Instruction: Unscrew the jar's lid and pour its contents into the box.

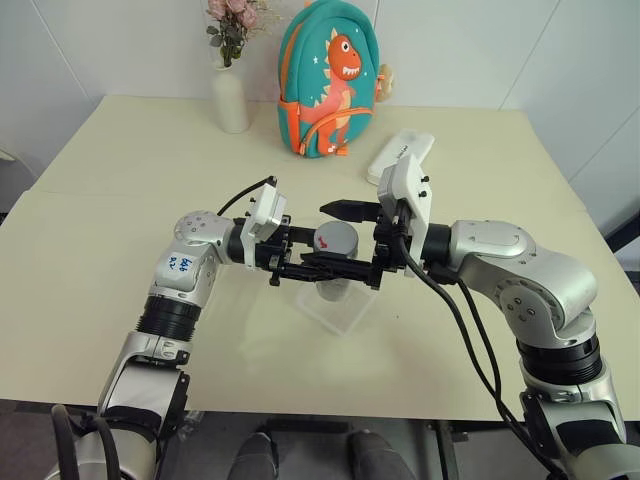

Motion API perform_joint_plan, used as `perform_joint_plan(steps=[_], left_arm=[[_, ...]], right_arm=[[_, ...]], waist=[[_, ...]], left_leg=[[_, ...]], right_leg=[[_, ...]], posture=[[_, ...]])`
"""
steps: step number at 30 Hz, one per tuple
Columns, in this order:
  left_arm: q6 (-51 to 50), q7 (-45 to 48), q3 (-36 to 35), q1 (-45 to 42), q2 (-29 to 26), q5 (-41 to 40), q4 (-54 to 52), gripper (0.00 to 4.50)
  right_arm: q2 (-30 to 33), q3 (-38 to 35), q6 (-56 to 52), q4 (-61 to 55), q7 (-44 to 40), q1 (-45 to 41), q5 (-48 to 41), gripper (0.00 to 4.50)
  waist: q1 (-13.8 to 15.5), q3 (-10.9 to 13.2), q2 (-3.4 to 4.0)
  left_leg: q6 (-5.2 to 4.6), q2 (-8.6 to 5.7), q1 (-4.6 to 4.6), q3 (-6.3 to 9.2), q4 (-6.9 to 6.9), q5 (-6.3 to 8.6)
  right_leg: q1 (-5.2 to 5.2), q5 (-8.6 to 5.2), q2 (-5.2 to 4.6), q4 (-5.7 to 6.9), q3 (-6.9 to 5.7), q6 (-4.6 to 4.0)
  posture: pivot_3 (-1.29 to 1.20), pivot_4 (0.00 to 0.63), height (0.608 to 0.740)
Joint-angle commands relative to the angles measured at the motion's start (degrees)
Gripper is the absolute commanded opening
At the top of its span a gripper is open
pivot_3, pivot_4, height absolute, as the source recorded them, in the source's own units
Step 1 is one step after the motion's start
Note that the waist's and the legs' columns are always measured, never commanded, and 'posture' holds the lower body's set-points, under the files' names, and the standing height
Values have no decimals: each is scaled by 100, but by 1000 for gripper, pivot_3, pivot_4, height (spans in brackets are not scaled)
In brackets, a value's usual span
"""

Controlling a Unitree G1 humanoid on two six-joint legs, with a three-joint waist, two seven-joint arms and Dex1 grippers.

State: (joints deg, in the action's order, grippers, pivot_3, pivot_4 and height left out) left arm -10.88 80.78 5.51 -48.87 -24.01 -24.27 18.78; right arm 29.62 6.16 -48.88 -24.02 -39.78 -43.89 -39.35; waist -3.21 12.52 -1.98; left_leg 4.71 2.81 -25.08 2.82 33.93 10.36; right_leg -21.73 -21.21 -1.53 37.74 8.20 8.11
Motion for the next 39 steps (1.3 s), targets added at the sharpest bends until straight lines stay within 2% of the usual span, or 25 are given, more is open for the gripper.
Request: perform_joint_plan(steps=[1,6,7,9,12,23,39], left_arm=[[-11,-19,-108,-132,12,-91,-168,2070],[-26,-23,-108,-126,17,-91,-173,2070],[-34,-31,-110,-117,19,-95,-190,2070],[-50,-44,-115,-107,22,-104,-209,2070],[-61,-60,-118,-105,26,-111,-215,2070],[-27,7,-47,57,-12,-27,-222,2070],[158,185,117,93,-113,171,60,2070]], right_arm=[[5,-142,103,-96,-26,-11,-3,4472],[8,-148,102,-100,-27,3,-9,4472],[12,-161,98,-112,-25,15,-20,4103],[10,-173,101,-98,-9,4,-10,3659],[17,-174,113,-80,-32,-25,-10,2617],[31,-421,118,68,-137,-494,-189,2573],[341,-664,395,753,-743,-1173,-234,2573]], waist=[[1,0,0],[-1,0,0],[0,0,0],[0,0,0],[-1,0,0],[-2,0,0],[1,7,12]], left_leg=[[0,0,0,0,0,0],[0,0,0,0,0,0],[0,0,0,0,0,0],[0,0,0,0,0,0],[0,0,0,0,0,0],[0,0,1,0,0,0],[0,-2,0,-3,0,0]], right_leg=[[0,0,0,0,0,0],[0,0,0,0,0,0],[0,0,0,0,0,0],[0,0,0,0,0,0],[0,0,0,0,0,0],[0,0,0,0,0,0],[-1,0,-2,-1,2,0]], posture=[[0,150,740],[0,150,740],[0,150,740],[0,150,740],[0,150,740],[0,150,740],[0,150,740]])
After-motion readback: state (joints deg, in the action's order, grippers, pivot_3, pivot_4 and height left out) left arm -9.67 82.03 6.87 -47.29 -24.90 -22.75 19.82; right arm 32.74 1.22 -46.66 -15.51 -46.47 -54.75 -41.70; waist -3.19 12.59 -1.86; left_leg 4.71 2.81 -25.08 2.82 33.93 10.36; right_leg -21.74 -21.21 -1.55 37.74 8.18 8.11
